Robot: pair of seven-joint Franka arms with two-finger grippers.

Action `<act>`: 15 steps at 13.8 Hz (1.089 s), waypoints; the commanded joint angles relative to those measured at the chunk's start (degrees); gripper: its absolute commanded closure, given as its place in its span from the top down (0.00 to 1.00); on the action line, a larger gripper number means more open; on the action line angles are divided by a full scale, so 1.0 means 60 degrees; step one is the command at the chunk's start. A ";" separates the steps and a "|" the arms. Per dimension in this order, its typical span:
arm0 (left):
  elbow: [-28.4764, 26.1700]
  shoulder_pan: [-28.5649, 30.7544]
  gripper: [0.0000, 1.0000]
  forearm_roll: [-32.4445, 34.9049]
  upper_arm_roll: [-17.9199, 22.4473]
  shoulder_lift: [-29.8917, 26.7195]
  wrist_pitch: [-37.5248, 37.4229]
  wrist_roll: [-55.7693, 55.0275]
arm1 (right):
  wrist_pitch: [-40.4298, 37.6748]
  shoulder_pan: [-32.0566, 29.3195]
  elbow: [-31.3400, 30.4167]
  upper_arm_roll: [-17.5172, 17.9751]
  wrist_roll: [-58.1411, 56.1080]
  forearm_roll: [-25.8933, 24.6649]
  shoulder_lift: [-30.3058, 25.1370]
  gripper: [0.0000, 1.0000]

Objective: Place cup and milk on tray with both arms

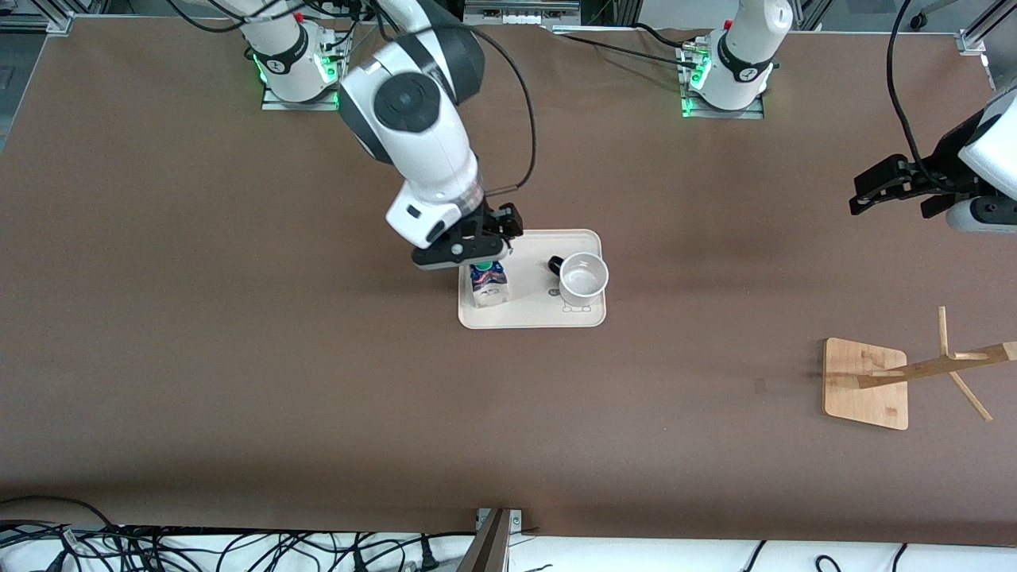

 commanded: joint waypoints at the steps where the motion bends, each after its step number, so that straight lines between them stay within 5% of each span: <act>1: 0.0054 -0.0062 1.00 -0.0088 0.0095 -0.0046 -0.0114 0.0197 | -0.0957 0.0008 -0.0259 -0.1021 -0.1245 -0.0039 -0.1066 1.00; 9: 0.0040 -0.0047 1.00 -0.0059 0.0109 -0.0017 -0.0128 0.0182 | -0.4340 -0.0007 -0.0273 -0.4258 -0.4132 0.0181 -0.1771 1.00; 15: 0.0011 -0.0047 1.00 -0.0045 0.0109 -0.0002 -0.0172 0.0197 | -0.4858 -0.0007 -0.0244 -0.6239 -0.5236 0.1119 -0.2182 1.00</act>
